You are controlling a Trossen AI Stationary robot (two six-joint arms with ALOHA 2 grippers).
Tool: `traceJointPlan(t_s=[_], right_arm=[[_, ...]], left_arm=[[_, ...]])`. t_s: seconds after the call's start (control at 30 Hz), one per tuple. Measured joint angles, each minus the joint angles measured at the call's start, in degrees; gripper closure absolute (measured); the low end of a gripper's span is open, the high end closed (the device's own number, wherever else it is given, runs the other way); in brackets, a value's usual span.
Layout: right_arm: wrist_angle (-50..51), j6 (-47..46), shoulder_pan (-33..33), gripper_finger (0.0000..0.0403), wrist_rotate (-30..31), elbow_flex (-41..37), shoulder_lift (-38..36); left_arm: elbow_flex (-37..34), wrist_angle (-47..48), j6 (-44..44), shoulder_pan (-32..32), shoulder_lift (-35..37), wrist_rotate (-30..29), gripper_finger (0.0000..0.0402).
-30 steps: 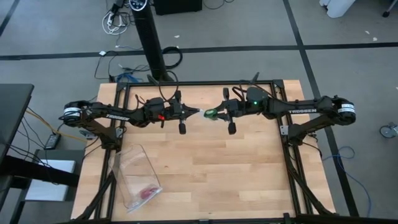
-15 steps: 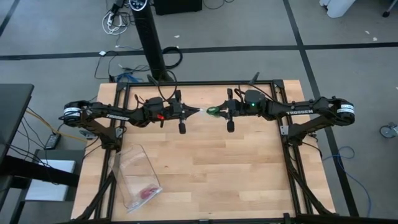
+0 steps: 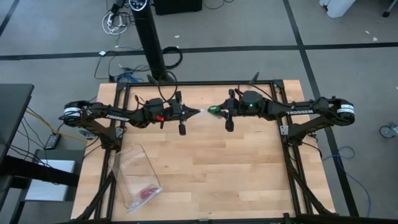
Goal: Roll bandage
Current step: Put the green bandage into the transparent zip bag, then close the transparent zip bag
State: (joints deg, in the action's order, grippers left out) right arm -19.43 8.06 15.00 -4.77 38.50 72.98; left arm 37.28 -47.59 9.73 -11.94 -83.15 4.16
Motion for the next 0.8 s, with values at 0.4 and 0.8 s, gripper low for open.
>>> traceJointPlan(t_s=[0.4,0.8], right_arm=[[0.95,-1.14,-3.45,0.0206,-0.95,1.05,0.04],[19.42,-0.92,-4.04,0.0173,7.33,6.23,-8.31]], left_arm=[[0.02,0.28,-2.89,0.02,-2.69,-1.31,0.0401],[-6.67,-18.68,-7.73,-2.62,-4.39,2.32,0.0401]])
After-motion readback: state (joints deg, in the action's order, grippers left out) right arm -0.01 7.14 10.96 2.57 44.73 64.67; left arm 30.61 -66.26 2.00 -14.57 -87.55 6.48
